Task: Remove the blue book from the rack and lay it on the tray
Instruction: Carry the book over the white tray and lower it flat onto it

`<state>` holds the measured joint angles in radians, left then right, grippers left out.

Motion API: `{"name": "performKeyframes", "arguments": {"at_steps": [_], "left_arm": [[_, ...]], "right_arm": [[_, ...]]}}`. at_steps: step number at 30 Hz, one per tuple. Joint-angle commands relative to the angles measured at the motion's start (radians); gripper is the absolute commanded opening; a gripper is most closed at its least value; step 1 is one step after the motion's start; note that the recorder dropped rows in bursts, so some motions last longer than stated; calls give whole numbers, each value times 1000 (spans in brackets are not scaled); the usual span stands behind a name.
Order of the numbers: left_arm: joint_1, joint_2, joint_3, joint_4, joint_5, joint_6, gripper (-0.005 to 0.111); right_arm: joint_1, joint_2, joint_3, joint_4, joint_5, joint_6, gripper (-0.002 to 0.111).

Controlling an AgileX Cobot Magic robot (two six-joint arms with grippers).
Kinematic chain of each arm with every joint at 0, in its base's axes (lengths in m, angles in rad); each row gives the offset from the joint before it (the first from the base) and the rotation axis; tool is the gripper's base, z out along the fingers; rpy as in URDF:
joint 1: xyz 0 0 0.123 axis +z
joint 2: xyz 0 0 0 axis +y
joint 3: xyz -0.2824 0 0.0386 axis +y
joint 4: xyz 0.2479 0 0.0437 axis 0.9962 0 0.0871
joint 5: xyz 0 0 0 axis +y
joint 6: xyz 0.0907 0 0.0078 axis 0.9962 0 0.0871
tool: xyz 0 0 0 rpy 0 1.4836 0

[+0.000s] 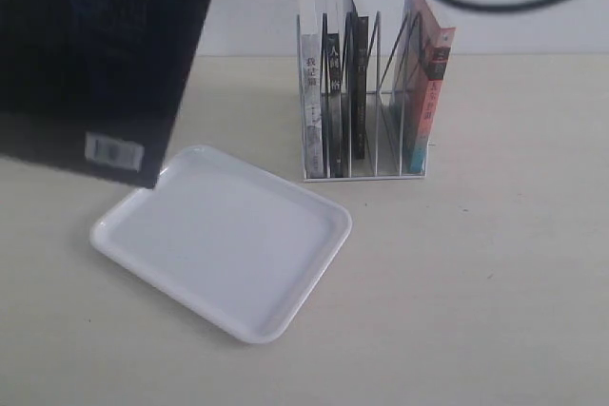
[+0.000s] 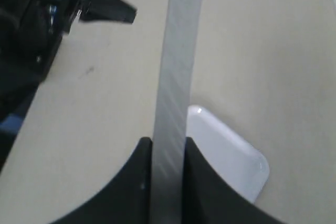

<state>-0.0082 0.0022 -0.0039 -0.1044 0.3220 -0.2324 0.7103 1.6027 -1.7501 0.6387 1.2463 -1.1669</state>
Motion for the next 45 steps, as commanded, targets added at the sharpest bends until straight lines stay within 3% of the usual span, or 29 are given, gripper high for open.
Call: {"name": "performKeyframes", "arguments": {"at_steps": [1, 5, 9, 22, 27, 36, 41, 45], "left_arm": [[-3, -2, 4, -6, -10, 5, 6], [-3, -2, 4, -6, -10, 5, 6], [-3, -2, 4, -6, -10, 5, 6], [-3, -2, 4, -6, -10, 5, 6], [-3, -2, 4, -6, -10, 5, 6], [-3, -2, 4, -6, -10, 5, 6], [-3, -2, 4, -6, -10, 5, 6], [-3, -2, 4, -6, -10, 5, 6]], "right_arm": [[59, -7, 80, -179, -25, -215, 0], [62, -5, 125, -296, -37, -223, 0], [67, 4, 137, -269, -109, -279, 0], [67, 105, 137, -266, -252, -767, 0], [67, 105, 204, -255, -452, -804, 0], [67, 105, 490, -182, -940, -957, 0], [67, 105, 544, -163, -947, -955, 0], [67, 94, 544, -35, -899, -955, 0]]}}
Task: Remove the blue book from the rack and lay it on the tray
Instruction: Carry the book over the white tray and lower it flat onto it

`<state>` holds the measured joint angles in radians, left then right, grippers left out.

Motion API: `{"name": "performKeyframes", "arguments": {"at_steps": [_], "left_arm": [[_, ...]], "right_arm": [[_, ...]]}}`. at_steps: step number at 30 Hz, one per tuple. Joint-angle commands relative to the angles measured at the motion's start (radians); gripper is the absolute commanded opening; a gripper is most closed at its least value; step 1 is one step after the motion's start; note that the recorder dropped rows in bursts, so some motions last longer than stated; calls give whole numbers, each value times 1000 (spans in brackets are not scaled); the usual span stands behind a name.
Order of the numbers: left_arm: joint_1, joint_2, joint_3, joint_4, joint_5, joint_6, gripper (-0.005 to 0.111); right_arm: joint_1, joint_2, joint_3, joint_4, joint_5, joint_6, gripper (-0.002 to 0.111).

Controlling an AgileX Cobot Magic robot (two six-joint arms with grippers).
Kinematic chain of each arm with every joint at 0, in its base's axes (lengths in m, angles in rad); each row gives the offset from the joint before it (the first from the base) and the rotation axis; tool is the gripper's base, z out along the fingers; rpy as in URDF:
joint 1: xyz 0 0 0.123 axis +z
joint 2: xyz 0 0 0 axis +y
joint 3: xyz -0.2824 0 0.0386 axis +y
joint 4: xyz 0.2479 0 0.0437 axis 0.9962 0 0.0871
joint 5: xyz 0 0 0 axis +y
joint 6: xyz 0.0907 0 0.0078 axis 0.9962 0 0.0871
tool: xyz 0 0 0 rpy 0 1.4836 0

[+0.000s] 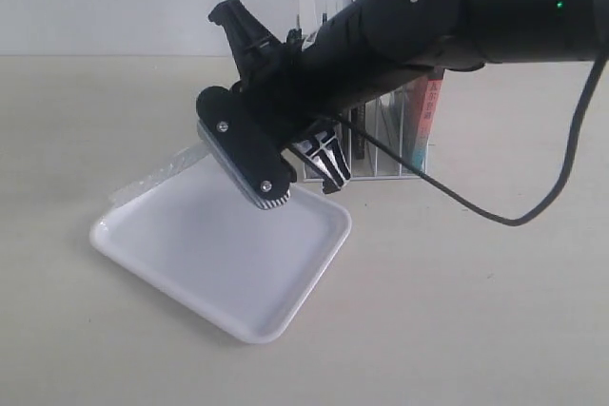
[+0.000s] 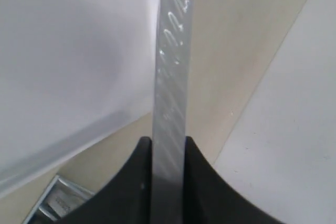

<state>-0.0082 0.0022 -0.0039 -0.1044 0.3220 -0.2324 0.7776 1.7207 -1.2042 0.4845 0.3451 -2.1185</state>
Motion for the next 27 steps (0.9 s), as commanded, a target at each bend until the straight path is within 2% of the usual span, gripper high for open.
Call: {"name": "performKeyframes", "arguments": {"at_steps": [1, 6, 13, 16, 19, 22, 24, 27], "left_arm": [[-3, -2, 4, -6, -10, 5, 6], [-3, -2, 4, -6, -10, 5, 6], [-3, -2, 4, -6, -10, 5, 6], [-3, -2, 4, -6, -10, 5, 6], [-3, -2, 4, -6, -10, 5, 6], [-3, -2, 4, -6, -10, 5, 6], [-3, -2, 4, -6, -10, 5, 6], [-3, -2, 4, -6, -10, 5, 6]], "right_arm": [[0, -31, -2, 123, 29, -3, 0], [0, -35, -2, 123, 87, -3, 0], [0, -35, -2, 123, 35, 15, 0], [0, -35, -2, 134, 39, 137, 2], [0, -35, -2, 132, 37, 351, 12], [0, -35, -2, 131, 40, 378, 30], [0, -35, -2, 131, 23, 373, 37], [0, -35, -2, 128, -1, 373, 38]]}}
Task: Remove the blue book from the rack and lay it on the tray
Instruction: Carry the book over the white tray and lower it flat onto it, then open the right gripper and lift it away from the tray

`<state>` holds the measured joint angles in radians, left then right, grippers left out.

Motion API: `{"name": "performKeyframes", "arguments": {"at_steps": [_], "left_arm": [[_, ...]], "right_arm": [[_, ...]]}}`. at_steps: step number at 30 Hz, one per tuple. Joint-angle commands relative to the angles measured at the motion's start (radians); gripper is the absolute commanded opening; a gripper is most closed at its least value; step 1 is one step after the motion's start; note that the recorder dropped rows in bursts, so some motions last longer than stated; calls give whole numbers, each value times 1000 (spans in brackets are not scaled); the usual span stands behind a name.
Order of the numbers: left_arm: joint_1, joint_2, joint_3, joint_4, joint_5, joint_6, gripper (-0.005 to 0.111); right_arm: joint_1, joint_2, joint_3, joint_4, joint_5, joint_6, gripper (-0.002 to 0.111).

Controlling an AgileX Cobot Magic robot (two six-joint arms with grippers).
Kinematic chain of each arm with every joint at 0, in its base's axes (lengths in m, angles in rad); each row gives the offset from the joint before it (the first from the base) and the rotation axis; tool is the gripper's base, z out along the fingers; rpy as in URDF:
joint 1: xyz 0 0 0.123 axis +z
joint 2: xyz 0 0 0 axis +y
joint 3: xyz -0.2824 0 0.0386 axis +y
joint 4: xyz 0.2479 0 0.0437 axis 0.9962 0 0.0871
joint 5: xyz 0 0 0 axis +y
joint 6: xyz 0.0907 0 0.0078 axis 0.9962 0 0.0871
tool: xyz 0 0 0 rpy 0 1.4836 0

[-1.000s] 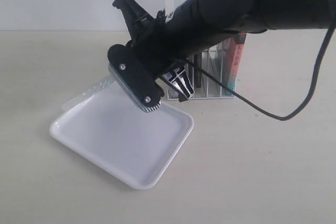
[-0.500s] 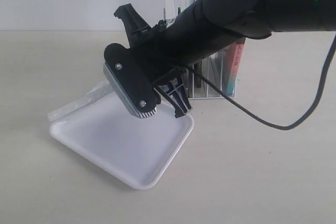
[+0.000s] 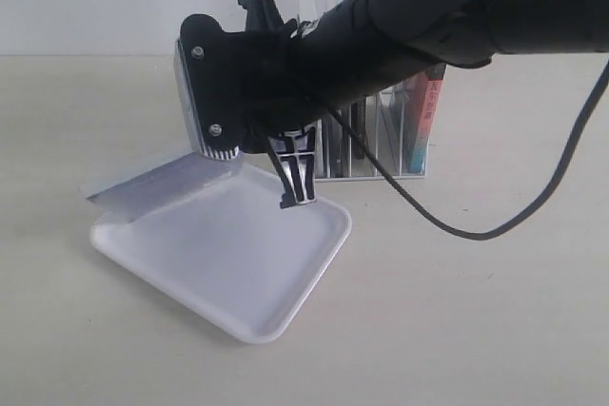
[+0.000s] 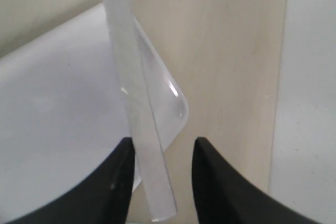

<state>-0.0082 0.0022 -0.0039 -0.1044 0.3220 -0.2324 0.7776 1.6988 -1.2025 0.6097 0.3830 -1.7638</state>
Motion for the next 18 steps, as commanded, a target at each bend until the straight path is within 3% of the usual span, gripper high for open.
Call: {"name": "performKeyframes", "arguments": {"at_steps": [1, 7, 16, 18], "left_arm": [[-3, -2, 4, -6, -10, 5, 6], [-3, -2, 4, -6, -10, 5, 6], [-3, -2, 4, -6, -10, 5, 6], [-3, -2, 4, -6, -10, 5, 6]], "right_arm": [[0, -13, -4, 3, -35, 20, 38], [0, -13, -4, 3, 10, 73, 38], [0, -110, -4, -99, 179, 410, 37], [0, -137, -4, -140, 182, 504, 27]]}}
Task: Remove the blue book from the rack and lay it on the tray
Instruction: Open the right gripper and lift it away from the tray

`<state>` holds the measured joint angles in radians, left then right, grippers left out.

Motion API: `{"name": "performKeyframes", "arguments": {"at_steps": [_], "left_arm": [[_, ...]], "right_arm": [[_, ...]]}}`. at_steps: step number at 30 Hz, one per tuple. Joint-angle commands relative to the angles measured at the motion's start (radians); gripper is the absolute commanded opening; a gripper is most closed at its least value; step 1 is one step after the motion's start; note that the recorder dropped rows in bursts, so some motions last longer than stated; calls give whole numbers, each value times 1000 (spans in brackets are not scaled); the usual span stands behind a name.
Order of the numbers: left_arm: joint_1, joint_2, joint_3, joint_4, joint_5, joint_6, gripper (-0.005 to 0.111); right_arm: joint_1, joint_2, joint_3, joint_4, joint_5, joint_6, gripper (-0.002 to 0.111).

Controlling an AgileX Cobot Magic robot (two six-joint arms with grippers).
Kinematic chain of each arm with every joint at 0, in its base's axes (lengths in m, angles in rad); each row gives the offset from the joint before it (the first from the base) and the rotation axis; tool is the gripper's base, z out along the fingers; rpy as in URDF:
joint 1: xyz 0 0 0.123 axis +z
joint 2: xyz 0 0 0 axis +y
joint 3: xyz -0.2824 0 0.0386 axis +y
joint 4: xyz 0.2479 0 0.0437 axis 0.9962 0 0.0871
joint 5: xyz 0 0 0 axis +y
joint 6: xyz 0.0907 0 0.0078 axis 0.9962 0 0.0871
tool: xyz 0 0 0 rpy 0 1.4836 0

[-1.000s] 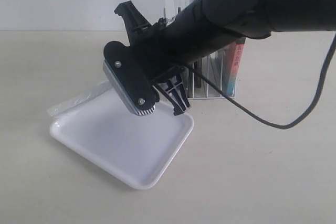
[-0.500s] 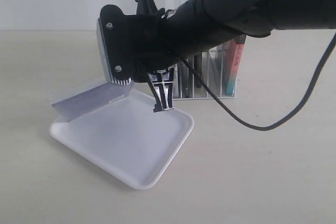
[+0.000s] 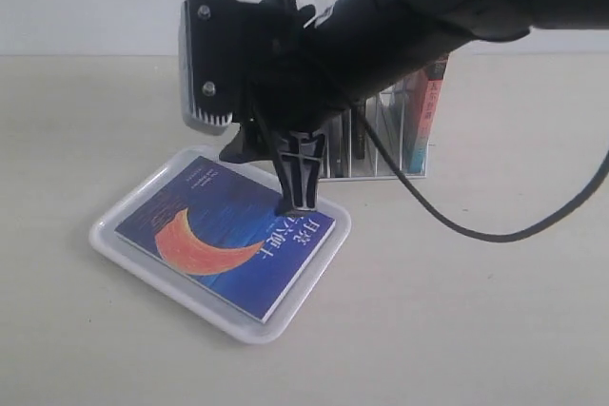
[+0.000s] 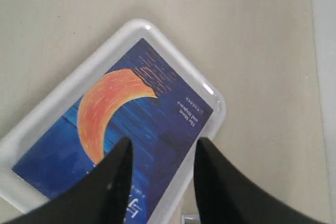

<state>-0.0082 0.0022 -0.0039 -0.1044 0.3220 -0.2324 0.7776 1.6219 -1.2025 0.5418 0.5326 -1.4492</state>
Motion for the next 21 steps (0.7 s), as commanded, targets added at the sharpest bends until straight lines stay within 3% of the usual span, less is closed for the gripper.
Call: {"name": "performKeyframes", "arguments": {"at_steps": [1, 4, 9, 21], "left_arm": [[-3, -2, 4, -6, -10, 5, 6], [-3, -2, 4, -6, -10, 5, 6], [-3, -2, 4, -6, -10, 5, 6], [-3, -2, 4, -6, -10, 5, 6]], "right_arm": [[0, -91, -4, -137, 34, 281, 4], [0, -144, -4, -239, 50, 471, 0], [0, -194, -4, -211, 77, 740, 0], [0, -194, -4, -235, 77, 759, 0]]}}
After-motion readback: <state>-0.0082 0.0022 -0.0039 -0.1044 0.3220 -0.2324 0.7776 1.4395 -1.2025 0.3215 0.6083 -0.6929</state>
